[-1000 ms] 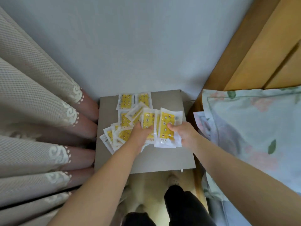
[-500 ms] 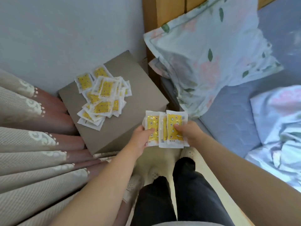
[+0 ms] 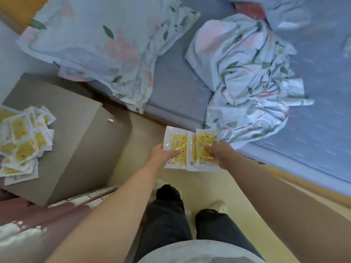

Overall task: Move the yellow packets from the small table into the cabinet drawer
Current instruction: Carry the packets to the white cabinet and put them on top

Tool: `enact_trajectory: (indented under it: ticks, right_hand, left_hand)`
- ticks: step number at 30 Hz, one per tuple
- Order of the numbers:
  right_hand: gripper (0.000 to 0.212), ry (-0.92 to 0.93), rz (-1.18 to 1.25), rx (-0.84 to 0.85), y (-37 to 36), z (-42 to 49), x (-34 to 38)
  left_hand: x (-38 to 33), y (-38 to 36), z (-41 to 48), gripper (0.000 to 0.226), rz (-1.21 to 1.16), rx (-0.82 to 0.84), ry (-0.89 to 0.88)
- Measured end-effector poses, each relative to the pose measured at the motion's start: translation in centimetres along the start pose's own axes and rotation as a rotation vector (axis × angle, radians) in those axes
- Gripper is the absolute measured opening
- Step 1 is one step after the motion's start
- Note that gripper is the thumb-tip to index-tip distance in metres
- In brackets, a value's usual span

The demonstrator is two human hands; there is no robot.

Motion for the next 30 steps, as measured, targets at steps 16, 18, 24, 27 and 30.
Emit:
enact_trajectory:
  ticks: [16, 18, 24, 27, 30]
  right_hand:
    - [0.032, -0.154, 0.855, -0.234, 37.7, -6.7, -28.5]
    - [0.033, -0.174, 0.967, -0.250, 41.0, -7.2, -32.1]
    - [0.025, -0.184, 1.288, -0.382, 51.5, -10.1, -40.4]
    - [0.031, -0.209, 1.405, -0.447, 57.3, -11.0, -44.3]
    - [0.033, -0.273, 1.463, -0.541, 64.1, -11.9, -48.1]
  left_hand:
    - [12.4, -46.8, -8.6, 0.030, 0.605, 0.554, -0.006]
    - [14.7, -52.1, -9.8, 0.034, 0.631, 0.611, 0.038]
    - [20.5, -68.4, -13.3, 0.019, 0.747, 0.759, 0.046]
    - [23.4, -76.8, -14.9, 0.022, 0.833, 0.853, 0.072]
    - [26.2, -85.7, -16.4, 0.027, 0.931, 0.936, 0.076]
Point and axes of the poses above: each hand's wrist, its own z-axis towards the middle knuckle, its own y-axis out of the back of the hand, x = y × z, the point moved 10 cm from there along z, towards the middle knuckle, and after that the axes turned 8 degrees about -z, right-handed, at the moved point
